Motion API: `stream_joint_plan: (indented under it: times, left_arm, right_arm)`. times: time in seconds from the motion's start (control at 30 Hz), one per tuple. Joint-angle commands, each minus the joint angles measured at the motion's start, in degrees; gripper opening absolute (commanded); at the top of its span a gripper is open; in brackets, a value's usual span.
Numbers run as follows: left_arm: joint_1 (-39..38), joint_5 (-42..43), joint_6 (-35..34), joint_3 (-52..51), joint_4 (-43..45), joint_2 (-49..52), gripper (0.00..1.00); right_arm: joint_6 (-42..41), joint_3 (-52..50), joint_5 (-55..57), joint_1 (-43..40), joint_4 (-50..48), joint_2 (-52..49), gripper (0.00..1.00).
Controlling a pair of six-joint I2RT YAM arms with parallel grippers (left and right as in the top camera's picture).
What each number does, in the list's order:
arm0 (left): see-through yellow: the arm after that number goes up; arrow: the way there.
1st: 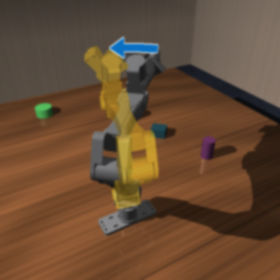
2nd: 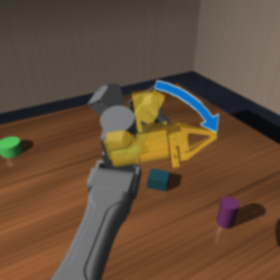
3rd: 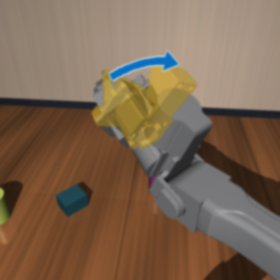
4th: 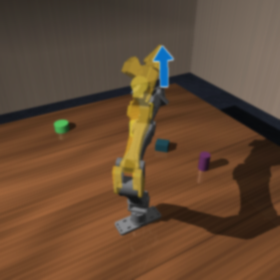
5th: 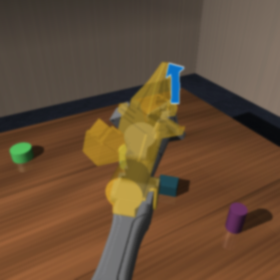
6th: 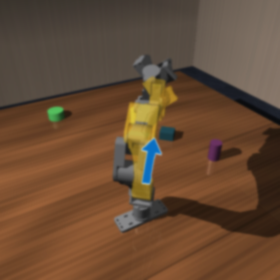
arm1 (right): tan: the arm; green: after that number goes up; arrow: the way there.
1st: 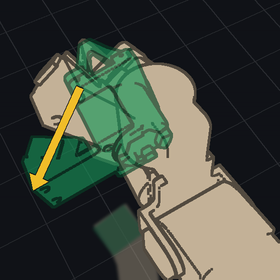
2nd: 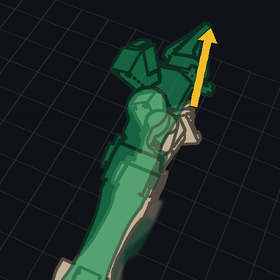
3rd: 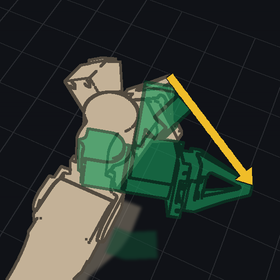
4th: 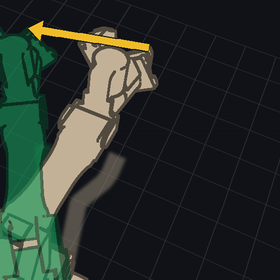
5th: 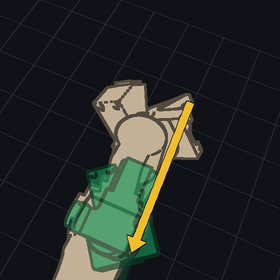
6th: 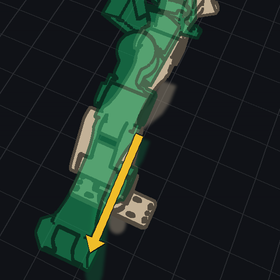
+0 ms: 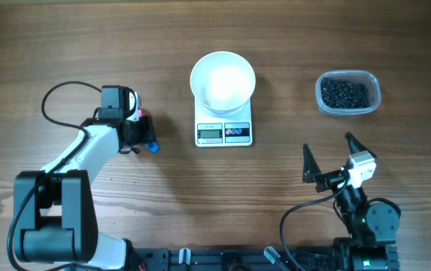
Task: Scoop item into bowl and weigh 150g on scale
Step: 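Lift the pink scoop with the left gripper and adjust its position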
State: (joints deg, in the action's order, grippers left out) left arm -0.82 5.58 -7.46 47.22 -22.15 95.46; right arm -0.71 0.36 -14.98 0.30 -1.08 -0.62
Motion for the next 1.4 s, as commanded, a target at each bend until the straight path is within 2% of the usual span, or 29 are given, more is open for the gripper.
stream_joint_plan:
  times: [0.0, 0.1, 0.2, 0.27, 0.37, 0.43, 0.53, 0.67, 0.73, 0.87, 1.2, 1.37]
  left_arm:
    - [-0.2, -6.8, 1.0, 3.1, -3.9, -0.5, 0.62]
    - [-0.2, -6.7, -0.6, 5.4, -6.0, -0.5, 0.64]
    - [-0.2, -6.8, -6.1, 7.7, -8.8, -0.5, 0.62]
    - [-0.2, -8.2, -8.5, 8.4, -9.1, -0.5, 0.57]
    - [-0.2, -10.6, -8.5, 8.5, -9.4, -0.5, 0.54]
    - [-0.2, -10.6, -10.7, 8.5, -9.7, -0.5, 0.43]
    - [-1.7, -11.8, -14.5, 8.5, -10.4, -0.5, 0.40]
    - [-6.9, -19.6, -14.5, 8.5, -10.3, -0.5, 0.44]
    - [-9.5, -20.3, -14.5, 8.5, -10.3, -0.5, 0.48]
    - [-10.8, -22.9, -17.2, 8.5, -11.1, -0.4, 0.49]
    - [-10.8, -25.9, -17.4, 8.4, -10.2, 6.2, 0.47]
    - [-10.2, -29.9, -17.0, 8.4, -10.2, 6.2, 0.39]
  right_arm:
    - [0.6, -0.1, -0.1, 0.2, -0.2, 0.5, 1.00]
    - [0.6, -0.1, -0.1, 0.2, -0.2, 0.5, 1.00]
    - [0.6, -0.1, -0.1, 0.2, -0.2, 0.5, 1.00]
    - [0.6, -0.1, -0.1, 0.2, -0.2, 0.5, 1.00]
    - [0.6, -0.1, -0.1, 0.2, -0.2, 0.5, 0.99]
    - [0.6, -0.1, -0.1, 0.2, -0.2, 0.5, 1.00]
    - [0.6, -0.1, -0.1, 0.2, -0.2, 0.5, 1.00]
    - [0.6, -0.1, -0.1, 0.2, -0.2, 0.5, 1.00]
    - [0.6, -0.1, -0.1, 0.2, -0.2, 0.5, 1.00]
    - [0.6, -0.1, -0.1, 0.2, -0.2, 0.5, 1.00]
    - [0.6, -0.1, -0.1, 0.2, -0.2, 0.5, 1.00]
    - [0.6, -0.1, -0.1, 0.2, -0.2, 0.5, 1.00]
